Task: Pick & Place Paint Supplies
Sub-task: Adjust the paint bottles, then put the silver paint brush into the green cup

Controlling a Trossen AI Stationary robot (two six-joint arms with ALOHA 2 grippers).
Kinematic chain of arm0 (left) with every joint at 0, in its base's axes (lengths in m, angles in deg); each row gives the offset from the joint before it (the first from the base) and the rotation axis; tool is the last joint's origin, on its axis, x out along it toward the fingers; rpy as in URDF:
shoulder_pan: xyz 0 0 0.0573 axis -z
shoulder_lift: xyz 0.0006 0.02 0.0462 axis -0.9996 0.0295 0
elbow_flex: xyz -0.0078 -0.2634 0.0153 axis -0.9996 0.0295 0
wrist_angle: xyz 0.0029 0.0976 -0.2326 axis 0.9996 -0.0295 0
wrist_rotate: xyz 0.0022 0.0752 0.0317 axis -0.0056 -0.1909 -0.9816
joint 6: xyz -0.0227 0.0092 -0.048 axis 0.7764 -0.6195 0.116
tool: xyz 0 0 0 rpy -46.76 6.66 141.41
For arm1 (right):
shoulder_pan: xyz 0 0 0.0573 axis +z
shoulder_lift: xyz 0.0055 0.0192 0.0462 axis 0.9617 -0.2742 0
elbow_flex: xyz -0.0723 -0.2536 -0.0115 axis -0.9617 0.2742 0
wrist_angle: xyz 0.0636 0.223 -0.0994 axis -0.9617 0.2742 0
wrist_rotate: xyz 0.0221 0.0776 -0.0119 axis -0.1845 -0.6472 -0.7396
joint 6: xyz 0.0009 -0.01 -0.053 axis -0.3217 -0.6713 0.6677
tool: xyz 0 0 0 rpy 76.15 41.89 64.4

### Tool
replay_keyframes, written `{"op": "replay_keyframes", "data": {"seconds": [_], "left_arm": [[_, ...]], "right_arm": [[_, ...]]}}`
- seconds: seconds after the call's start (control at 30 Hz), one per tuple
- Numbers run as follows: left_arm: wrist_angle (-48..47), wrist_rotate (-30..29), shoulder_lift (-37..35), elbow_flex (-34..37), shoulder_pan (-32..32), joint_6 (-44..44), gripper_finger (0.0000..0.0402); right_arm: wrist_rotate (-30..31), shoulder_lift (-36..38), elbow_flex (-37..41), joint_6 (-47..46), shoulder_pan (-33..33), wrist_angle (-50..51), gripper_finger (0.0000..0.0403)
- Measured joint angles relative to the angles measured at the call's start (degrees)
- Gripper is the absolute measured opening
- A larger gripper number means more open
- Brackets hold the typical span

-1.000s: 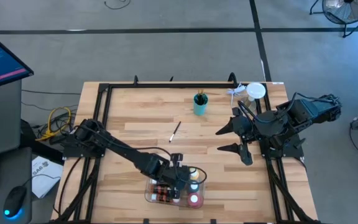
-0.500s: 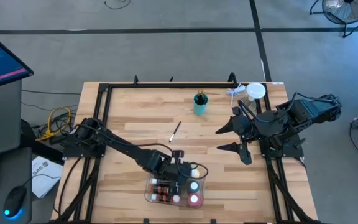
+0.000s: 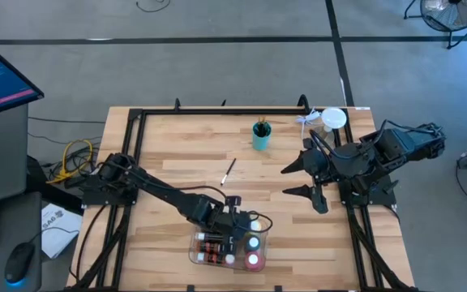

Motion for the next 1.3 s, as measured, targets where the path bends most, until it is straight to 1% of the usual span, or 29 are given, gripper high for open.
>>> {"op": "replay_keyframes", "data": {"seconds": [0.53, 0.77, 0.87, 0.97, 1.17, 1.23, 1.3], "left_arm": [[0.7, 0.0, 0.0, 0.0, 0.0, 0.3, 0.0002], [-6.2, -0.1, -0.8, 0.0, 0.1, 3.6, 0.0002], [-6.8, -0.8, -3.1, 0.2, 0.3, 5.1, 0.0002], [-6.7, -3.0, -6.5, 0.3, 0.3, 6.4, 0.0002], [-8.3, -13.4, -15.1, 2.5, -1.2, 10.7, 0.0002], [-8.5, -15.5, -18.7, 4.5, -2.8, 13.5, 0.0002], [-8.5, -16.3, -22.2, 7.1, -4.6, 16.3, 0.0002]], "right_arm": [[0.0, 0.0, 0.0, 0.5, 0.0, 0.2, 0.0249], [0.0, 0.0, 0.0, 0.5, 0.0, 0.8, 0.0249], [0.0, 0.0, 0.0, 0.8, 0.0, 1.3, 0.0249], [0.0, 0.0, 0.0, 1.6, 0.0, 1.5, 0.0249], [0.0, 0.0, 0.0, 3.7, 0.0, 1.5, 0.0249], [-0.1, 0.0, 0.0, 4.3, -0.5, 1.5, 0.0249], [-0.1, 0.0, 0.0, 4.7, -1.1, 2.2, 0.0249]]}}
